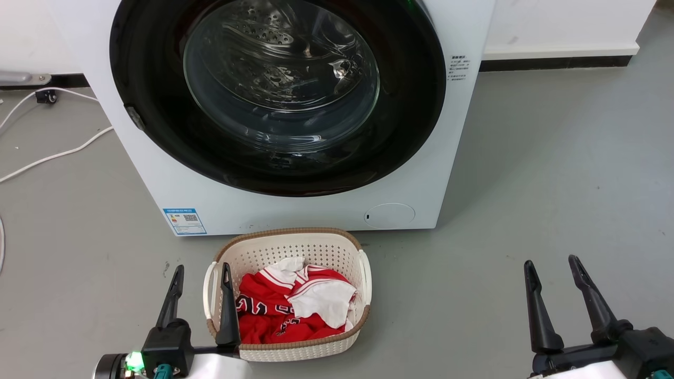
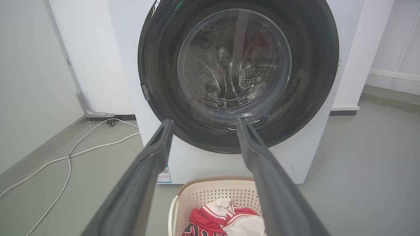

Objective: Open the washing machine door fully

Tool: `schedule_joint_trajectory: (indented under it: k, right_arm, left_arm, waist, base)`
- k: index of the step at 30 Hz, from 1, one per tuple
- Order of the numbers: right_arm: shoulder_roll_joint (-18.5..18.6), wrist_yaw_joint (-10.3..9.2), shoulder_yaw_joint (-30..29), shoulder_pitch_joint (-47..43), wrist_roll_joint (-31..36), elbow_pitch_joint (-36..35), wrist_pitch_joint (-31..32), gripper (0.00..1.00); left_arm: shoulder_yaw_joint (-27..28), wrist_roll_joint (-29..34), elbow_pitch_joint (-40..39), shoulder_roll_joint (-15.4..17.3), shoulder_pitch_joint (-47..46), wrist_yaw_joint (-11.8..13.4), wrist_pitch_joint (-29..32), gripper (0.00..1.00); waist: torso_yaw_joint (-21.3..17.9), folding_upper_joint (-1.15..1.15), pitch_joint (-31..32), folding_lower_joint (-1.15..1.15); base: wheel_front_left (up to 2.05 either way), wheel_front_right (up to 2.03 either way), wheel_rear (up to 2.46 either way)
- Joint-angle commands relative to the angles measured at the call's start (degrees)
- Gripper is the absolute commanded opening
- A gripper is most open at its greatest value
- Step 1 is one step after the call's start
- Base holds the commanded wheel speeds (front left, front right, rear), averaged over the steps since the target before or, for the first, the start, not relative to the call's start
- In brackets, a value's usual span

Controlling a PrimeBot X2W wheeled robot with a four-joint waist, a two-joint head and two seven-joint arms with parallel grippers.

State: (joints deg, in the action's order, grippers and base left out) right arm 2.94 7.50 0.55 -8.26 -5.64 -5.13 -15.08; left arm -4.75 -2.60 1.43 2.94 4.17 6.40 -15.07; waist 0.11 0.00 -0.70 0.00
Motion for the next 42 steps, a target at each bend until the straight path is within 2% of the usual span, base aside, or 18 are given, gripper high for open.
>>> schedule_joint_trajectory:
  k: [1, 13, 14, 15, 18, 20, 23, 28, 33, 37, 40, 42]
  right_arm:
    - [-0.1, -0.02, 0.1, -0.6, -0.5, 0.2, -0.1, 1.00]
    - [-0.1, -0.02, 0.3, -0.6, -0.2, 1.2, -0.1, 1.00]
    - [-0.1, -0.02, 0.1, -0.6, 0.0, 1.5, -0.1, 0.87]
    - [-0.1, -0.02, 0.1, -0.6, 0.2, 1.6, -0.1, 0.00]
    - [-0.1, -0.02, -0.3, -0.3, -1.7, 2.1, -0.1, 0.00]
    - [-0.1, -0.02, 0.3, -0.2, -7.8, 2.9, -0.1, 0.00]
    - [-0.1, -0.02, 1.6, 0.2, -24.9, 4.5, -0.1, 0.00]
    - [0.0, -0.02, 7.5, 1.5, -56.3, 4.7, -0.1, 0.00]
    - [0.0, -0.02, 8.4, 1.5, -78.3, 0.5, -0.1, 0.00]
    - [0.0, -0.02, 8.0, 0.7, -89.8, -1.9, 2.8, 0.00]
    - [-0.1, -0.02, 6.4, -0.3, -96.9, -3.9, 8.2, 0.00]
    - [0.0, -0.02, 4.8, -1.3, -99.3, -4.5, 12.2, 0.00]
  left_arm:
    - [0.1, 0.1, 0.1, -0.1, 0.4, 0.1, -0.2, 1.00]
    - [0.2, 0.0, 0.6, -0.1, 0.5, 0.5, -0.2, 1.00]
    - [0.2, 0.0, 0.6, -0.1, 0.6, 0.6, -0.2, 1.00]
    - [0.2, 0.0, 0.7, -0.1, 0.6, 0.6, -0.2, 1.00]
    - [0.1, 0.0, 0.8, -0.1, 0.4, 0.7, -0.2, 1.00]
    - [0.1, -0.1, 0.9, -0.1, 0.2, 0.7, -0.2, 1.00]
    - [0.0, -0.3, 1.0, -0.1, 0.0, 0.7, -0.2, 1.00]
    - [-0.2, -0.1, 1.3, -0.1, 0.1, 0.7, -0.1, 1.00]
    - [-0.3, -0.1, 1.4, -0.1, 0.2, 0.8, -0.1, 1.00]
    - [-0.3, -0.1, 1.5, -0.1, 0.3, 0.9, -0.2, 1.00]
    - [-0.3, -0.1, 1.5, -0.1, 0.3, 0.9, -0.2, 1.00]
    - [-0.3, 0.0, 1.6, -0.1, 0.3, 1.0, -0.1, 1.00]
  waist:
    - [0.0, 0.00, 0.0, 0.00]
    - [0.1, 0.00, 0.2, 0.00]
    - [0.1, 0.00, 0.2, 0.00]
    - [0.1, 0.00, 0.2, 0.00]
    - [0.1, 0.00, 0.2, 0.00]
    - [0.1, 0.00, 0.2, 0.00]
    - [0.1, 0.00, 0.2, 0.00]
    - [0.2, 0.00, 0.2, 0.00]
    - [0.2, 0.00, 0.2, 0.00]
    - [0.2, 0.00, 0.2, 0.00]
    - [0.2, 0.00, 0.2, 0.00]
    - [0.3, 0.00, 0.2, 0.00]
  base:
    - [0.00, 0.00, 0.00]
    - [0.00, 0.00, 0.00]
    - [0.00, 0.00, 0.00]
    - [0.00, 0.00, 0.00]
    - [0.00, 0.00, 0.00]
    - [0.00, 0.00, 0.00]
    - [0.00, 0.00, 0.00]
    - [0.00, 0.00, 0.00]
    - [0.00, 0.00, 0.00]
    - [0.00, 0.00, 0.00]
    - [0.00, 0.00, 0.00]
    - [0.00, 0.00, 0.00]
